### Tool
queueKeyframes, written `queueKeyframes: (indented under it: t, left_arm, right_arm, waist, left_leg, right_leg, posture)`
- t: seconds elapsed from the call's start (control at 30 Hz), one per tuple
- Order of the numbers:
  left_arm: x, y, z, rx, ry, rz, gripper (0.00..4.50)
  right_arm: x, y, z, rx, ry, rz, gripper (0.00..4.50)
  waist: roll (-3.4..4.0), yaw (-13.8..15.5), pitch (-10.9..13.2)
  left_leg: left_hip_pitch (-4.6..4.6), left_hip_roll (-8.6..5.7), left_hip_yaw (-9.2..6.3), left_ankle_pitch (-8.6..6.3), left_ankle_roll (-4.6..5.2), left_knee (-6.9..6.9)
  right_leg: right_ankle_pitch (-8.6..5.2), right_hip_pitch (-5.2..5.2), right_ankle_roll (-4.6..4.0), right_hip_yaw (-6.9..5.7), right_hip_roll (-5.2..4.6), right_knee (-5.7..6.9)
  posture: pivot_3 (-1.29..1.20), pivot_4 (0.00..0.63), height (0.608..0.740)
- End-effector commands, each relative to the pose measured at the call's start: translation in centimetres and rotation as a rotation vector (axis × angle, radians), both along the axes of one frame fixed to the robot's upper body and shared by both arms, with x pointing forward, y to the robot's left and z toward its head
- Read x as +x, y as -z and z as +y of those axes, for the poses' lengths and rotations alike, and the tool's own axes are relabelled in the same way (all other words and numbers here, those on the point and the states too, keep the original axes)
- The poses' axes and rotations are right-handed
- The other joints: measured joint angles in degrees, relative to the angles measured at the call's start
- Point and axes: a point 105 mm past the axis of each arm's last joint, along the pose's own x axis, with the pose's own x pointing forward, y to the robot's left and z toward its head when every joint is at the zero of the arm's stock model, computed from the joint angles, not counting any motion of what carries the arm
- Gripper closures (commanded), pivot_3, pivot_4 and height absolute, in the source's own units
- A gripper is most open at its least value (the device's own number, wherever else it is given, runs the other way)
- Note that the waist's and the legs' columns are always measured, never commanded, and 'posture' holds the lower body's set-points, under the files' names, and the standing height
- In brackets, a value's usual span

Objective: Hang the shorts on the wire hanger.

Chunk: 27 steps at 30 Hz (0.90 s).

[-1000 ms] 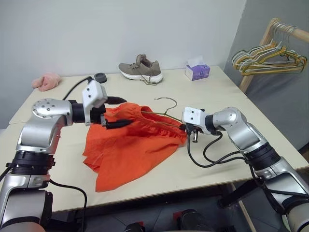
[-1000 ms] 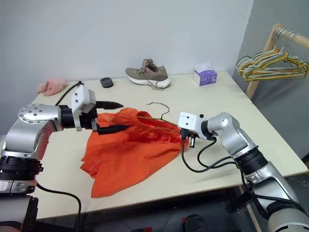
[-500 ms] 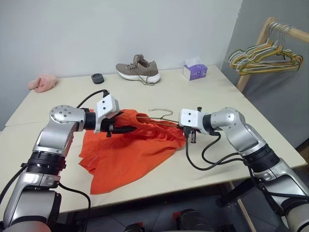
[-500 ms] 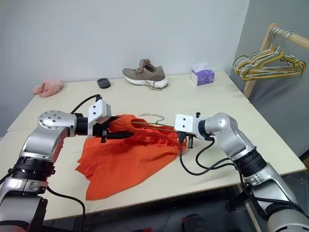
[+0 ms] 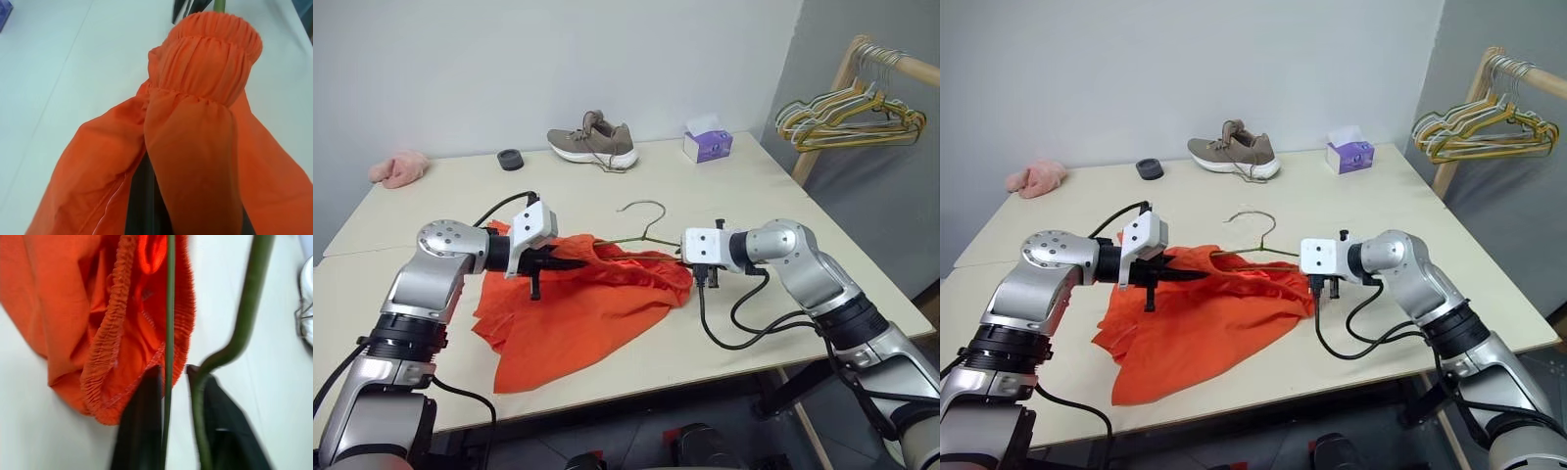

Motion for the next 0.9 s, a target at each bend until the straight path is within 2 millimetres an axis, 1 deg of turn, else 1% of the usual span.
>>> queueKeyframes:
  t: [0.03, 0.1, 0.17, 0.2, 0.27, 0.33, 0.43, 0.47, 0.53, 0.6, 0.7, 0.8, 0.9]
  left_arm:
    - [-0.1, -1.5, 0.6, -0.031, -0.023, -0.034, 4.50]
    - [0.0, -1.8, 1.0, -0.049, -0.047, -0.025, 4.50]
    - [0.1, -2.1, 1.4, -0.070, -0.072, -0.016, 4.50]
    - [0.1, -2.2, 1.6, -0.079, -0.080, -0.010, 4.50]
    - [-0.1, -2.3, 1.8, -0.091, -0.089, 0.005, 4.50]
    - [-0.3, -2.3, 1.9, -0.100, -0.092, 0.022, 4.50]
    - [-0.6, -2.5, 1.8, -0.117, -0.091, 0.044, 4.50]
    - [-0.7, -2.7, 1.7, -0.134, -0.091, 0.052, 4.50]
    - [-0.8, -3.1, 1.7, -0.153, -0.094, 0.060, 4.50]
    - [-0.9, -3.3, 1.8, -0.158, -0.099, 0.061, 4.50]
    - [-0.9, -3.6, 1.9, -0.167, -0.107, 0.060, 4.50]
    - [-0.8, -3.8, 1.9, -0.175, -0.113, 0.059, 4.50]
    - [-0.8, -3.8, 1.9, -0.176, -0.116, 0.057, 4.50]
  right_arm:
    - [1.2, -1.9, -3.0, -0.012, 0.078, -0.088, 2.33]
    - [1.8, -2.2, -5.4, -0.028, 0.160, -0.100, 1.61]
    - [1.8, -2.3, -7.0, -0.004, 0.241, -0.075, 0.97]
    - [1.5, -2.2, -7.6, 0.017, 0.275, -0.048, 0.58]
    - [1.0, -1.6, -8.0, 0.089, 0.344, 0.018, 0.02]
    - [0.4, -0.8, -8.0, 0.171, 0.412, 0.084, 0.02]
    - [-0.5, 0.2, -7.1, 0.314, 0.498, 0.181, 0.02]
    - [-0.8, 0.4, -6.6, 0.364, 0.516, 0.218, 0.02]
    - [-1.9, 1.0, -4.7, 0.486, 0.532, 0.330, 0.02]
    - [-2.9, 1.5, -3.3, 0.553, 0.543, 0.426, 0.02]
    - [-3.9, 2.5, -1.8, 0.598, 0.549, 0.535, 0.02]
    - [-3.8, 3.3, -0.9, 0.610, 0.574, 0.574, 0.02]
    - [-3.8, 3.7, -0.2, 0.633, 0.582, 0.614, 0.02]
  waist:
    - [0.00, 0.0, 0.0]
    - [0.00, 0.2, 0.0]
    - [-0.02, 0.4, 0.0]
    - [-0.03, 0.3, 0.0]
    - [-0.03, 0.3, 0.0]
    - [-0.03, -0.2, 0.0]
    - [-0.03, -1.2, 0.0]
    - [-0.03, -1.3, 0.0]
    - [-0.04, -1.5, 0.0]
    - [-0.03, -1.5, 0.0]
    - [-0.04, -1.4, 0.0]
    - [-0.04, -1.4, 0.0]
    - [-0.04, -1.4, 0.0]
  left_leg:
    - [0.00, -0.01, 0.01, 0.00, 0.00, 0.00]
    - [-0.01, -0.03, 0.02, 0.00, 0.00, 0.01]
    - [-0.01, -0.04, 0.03, 0.00, 0.00, 0.01]
    - [-0.02, -0.04, 0.02, 0.00, 0.00, 0.01]
    - [0.00, -0.01, 0.01, 0.00, 0.00, 0.00]
    - [0.02, 0.02, 0.02, 0.00, 0.00, -0.01]
    - [0.06, 0.02, 0.01, 0.00, 0.00, 0.00]
    - [0.06, 0.01, 0.03, 0.00, 0.00, 0.01]
    - [0.07, 0.01, 0.03, 0.00, 0.00, 0.03]
    - [0.09, 0.02, 0.01, 0.00, 0.00, 0.03]
    - [0.10, 0.02, -0.02, 0.00, 0.00, 0.04]
    - [0.10, 0.01, 0.01, 0.01, 0.00, 0.06]
    - [0.10, 0.02, -0.01, 0.01, 0.00, 0.06]
  right_leg:
    - [0.00, 0.00, 0.00, 0.01, 0.00, 0.00]
    - [0.00, 0.02, 0.00, 0.01, -0.03, -0.02]
    - [0.00, 0.02, 0.00, 0.01, -0.05, -0.04]
    - [0.00, 0.02, 0.00, 0.00, -0.05, -0.05]
    - [0.00, 0.03, -0.01, -0.01, -0.04, -0.04]
    - [-0.01, 0.03, -0.01, 0.01, 0.00, -0.01]
    - [-0.01, 0.04, -0.01, 0.03, 0.01, 0.08]
    - [-0.01, 0.03, -0.01, 0.04, 0.01, 0.12]
    - [-0.01, 0.02, 0.00, 0.05, 0.01, 0.18]
    - [-0.02, -0.02, 0.00, 0.05, 0.03, 0.28]
    - [-0.02, -0.02, -0.01, 0.02, 0.04, 0.34]
    - [-0.02, -0.02, 0.00, 0.04, 0.03, 0.34]
    - [-0.02, -0.02, -0.01, 0.02, 0.04, 0.33]
  posture:
    - [-0.22, 0.000, 0.740]
    - [-0.22, 0.000, 0.740]
    - [-0.22, 0.000, 0.740]
    - [-0.22, 0.000, 0.740]
    - [-0.23, 0.000, 0.740]
    - [-0.23, 0.000, 0.740]
    - [-0.24, 0.000, 0.740]
    - [-0.24, 0.000, 0.740]
    - [-0.23, 0.000, 0.740]
    - [-0.24, 0.000, 0.740]
    - [-0.24, 0.000, 0.740]
    - [-0.23, 0.000, 0.740]
    - [-0.22, 0.000, 0.740]
